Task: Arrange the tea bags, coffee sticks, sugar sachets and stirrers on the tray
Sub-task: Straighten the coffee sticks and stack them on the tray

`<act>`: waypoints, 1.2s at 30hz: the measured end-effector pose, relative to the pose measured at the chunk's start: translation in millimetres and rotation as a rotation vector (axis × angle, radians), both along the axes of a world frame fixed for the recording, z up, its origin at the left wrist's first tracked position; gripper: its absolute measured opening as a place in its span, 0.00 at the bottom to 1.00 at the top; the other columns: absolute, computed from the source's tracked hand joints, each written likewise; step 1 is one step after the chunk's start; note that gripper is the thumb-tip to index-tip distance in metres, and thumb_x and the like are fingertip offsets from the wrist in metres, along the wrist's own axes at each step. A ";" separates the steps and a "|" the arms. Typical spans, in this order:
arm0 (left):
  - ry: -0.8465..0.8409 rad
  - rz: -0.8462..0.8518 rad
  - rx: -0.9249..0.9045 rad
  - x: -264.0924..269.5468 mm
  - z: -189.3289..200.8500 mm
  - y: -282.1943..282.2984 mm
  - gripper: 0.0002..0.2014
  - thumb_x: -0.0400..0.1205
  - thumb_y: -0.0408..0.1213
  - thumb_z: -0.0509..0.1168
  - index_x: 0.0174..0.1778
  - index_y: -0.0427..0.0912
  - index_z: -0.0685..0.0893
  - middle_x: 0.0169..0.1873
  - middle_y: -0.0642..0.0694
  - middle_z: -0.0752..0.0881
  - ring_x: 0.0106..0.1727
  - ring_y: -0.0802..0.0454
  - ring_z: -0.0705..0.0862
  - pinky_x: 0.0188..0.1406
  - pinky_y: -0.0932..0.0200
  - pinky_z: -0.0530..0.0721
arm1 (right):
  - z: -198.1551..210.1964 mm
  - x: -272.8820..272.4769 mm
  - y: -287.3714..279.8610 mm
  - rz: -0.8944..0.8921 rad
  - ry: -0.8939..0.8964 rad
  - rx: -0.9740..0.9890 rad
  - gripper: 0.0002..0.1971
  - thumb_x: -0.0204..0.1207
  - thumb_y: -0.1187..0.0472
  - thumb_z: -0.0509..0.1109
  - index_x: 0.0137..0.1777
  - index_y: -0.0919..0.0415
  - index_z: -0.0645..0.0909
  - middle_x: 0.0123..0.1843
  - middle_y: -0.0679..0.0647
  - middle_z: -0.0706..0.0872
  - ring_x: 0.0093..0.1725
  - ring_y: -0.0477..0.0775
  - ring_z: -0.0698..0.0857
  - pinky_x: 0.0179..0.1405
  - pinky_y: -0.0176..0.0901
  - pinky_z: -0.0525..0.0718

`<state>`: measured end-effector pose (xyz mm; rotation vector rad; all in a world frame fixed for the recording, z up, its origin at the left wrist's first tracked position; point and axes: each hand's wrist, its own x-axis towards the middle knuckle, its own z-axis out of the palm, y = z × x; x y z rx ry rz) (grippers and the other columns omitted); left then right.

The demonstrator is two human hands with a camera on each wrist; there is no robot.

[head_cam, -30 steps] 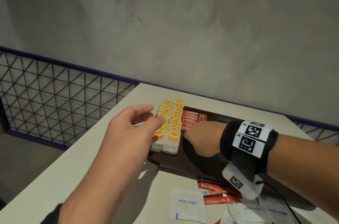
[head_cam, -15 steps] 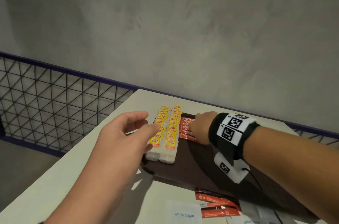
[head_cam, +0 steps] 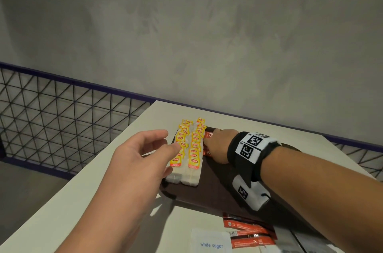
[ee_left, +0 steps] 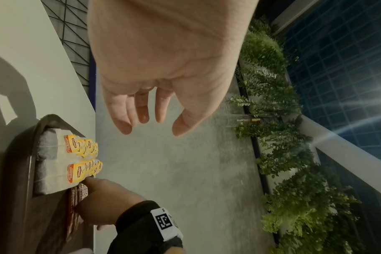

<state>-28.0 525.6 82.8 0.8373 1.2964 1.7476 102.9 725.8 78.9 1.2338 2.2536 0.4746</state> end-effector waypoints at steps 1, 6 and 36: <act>-0.001 0.000 -0.003 -0.4 -0.3 -0.3 0.11 0.78 0.31 0.76 0.55 0.45 0.91 0.53 0.44 0.90 0.52 0.51 0.90 0.57 0.48 0.90 | 0.3 -0.4 -0.2 -0.008 -0.008 -0.003 0.21 0.87 0.56 0.66 0.78 0.57 0.74 0.67 0.59 0.82 0.59 0.57 0.86 0.46 0.46 0.80; -0.024 -0.003 0.007 0.3 3.9 -2.2 0.11 0.79 0.31 0.75 0.56 0.44 0.90 0.53 0.42 0.90 0.49 0.53 0.90 0.56 0.49 0.90 | 20.5 5.4 -17.4 0.042 -0.069 0.008 0.18 0.86 0.60 0.66 0.74 0.59 0.79 0.66 0.59 0.84 0.56 0.59 0.86 0.44 0.45 0.77; 0.009 -0.419 -0.077 28.3 2.9 -20.6 0.12 0.83 0.42 0.74 0.59 0.42 0.90 0.56 0.41 0.93 0.49 0.50 0.92 0.48 0.53 0.89 | -14.0 99.0 -193.3 0.161 0.445 -0.167 0.10 0.83 0.48 0.69 0.62 0.46 0.81 0.54 0.47 0.79 0.52 0.49 0.77 0.50 0.49 0.86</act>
